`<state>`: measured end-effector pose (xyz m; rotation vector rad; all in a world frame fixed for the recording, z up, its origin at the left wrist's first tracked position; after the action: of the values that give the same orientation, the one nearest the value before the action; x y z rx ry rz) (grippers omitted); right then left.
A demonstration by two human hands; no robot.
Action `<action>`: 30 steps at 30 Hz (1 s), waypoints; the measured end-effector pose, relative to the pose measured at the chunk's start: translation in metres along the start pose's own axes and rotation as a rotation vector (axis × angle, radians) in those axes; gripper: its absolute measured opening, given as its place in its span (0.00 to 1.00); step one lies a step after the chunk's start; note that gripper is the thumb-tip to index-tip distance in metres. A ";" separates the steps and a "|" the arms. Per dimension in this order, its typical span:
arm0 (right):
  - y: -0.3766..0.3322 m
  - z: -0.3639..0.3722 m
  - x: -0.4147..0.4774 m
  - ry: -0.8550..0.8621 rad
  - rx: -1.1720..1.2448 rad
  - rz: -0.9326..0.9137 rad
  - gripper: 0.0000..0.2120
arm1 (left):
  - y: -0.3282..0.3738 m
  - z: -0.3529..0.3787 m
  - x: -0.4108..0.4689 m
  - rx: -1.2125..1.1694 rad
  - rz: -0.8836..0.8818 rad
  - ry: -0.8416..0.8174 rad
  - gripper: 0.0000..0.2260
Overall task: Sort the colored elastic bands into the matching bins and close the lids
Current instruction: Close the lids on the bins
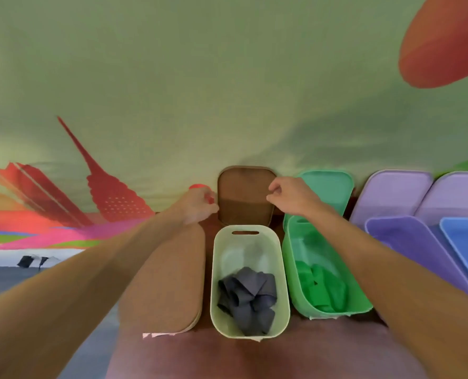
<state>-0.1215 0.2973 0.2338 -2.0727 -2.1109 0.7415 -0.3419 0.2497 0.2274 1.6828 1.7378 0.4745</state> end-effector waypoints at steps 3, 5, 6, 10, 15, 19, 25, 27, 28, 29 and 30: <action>0.011 -0.005 0.031 0.002 0.028 0.000 0.19 | 0.007 0.004 0.032 0.005 -0.051 0.032 0.18; 0.017 -0.005 0.046 0.011 0.025 -0.014 0.19 | 0.009 0.008 0.050 -0.007 -0.092 0.069 0.23; 0.020 -0.002 0.053 0.014 0.030 -0.019 0.19 | 0.009 0.010 0.058 -0.013 -0.103 0.085 0.24; 0.030 0.013 0.076 -0.007 0.123 0.005 0.19 | 0.009 0.023 0.084 -0.071 -0.152 0.156 0.27; 0.034 0.033 0.085 0.072 0.315 -0.007 0.19 | 0.009 0.041 0.100 -0.255 -0.247 0.339 0.21; 0.032 0.041 0.072 0.091 0.399 -0.001 0.22 | 0.001 0.049 0.087 -0.372 -0.289 0.341 0.18; 0.034 0.044 0.023 0.116 0.563 0.110 0.27 | 0.008 0.056 0.037 -0.564 -0.215 0.485 0.05; 0.036 0.048 0.000 0.107 0.631 0.155 0.20 | 0.008 0.060 0.014 -0.609 -0.171 0.478 0.09; 0.037 0.052 -0.010 0.121 0.669 0.177 0.15 | 0.007 0.061 0.003 -0.621 -0.157 0.470 0.12; 0.038 0.055 -0.020 0.147 0.709 0.201 0.11 | 0.006 0.063 -0.009 -0.627 -0.143 0.467 0.14; 0.039 0.058 -0.029 0.176 0.753 0.235 0.08 | 0.004 0.064 -0.021 -0.635 -0.125 0.467 0.15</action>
<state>-0.1063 0.2523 0.1752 -1.8568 -1.2216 1.1123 -0.2966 0.2174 0.1884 1.0524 1.7264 1.2836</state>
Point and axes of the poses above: each hand's wrist, its own x-axis towards the middle knuckle, its own z-axis out of the palm, y = z × x, the point moved 1 cm from there along x, towards the middle knuckle, and after that the axes turned 8 degrees about z, right-handed, at the moved point
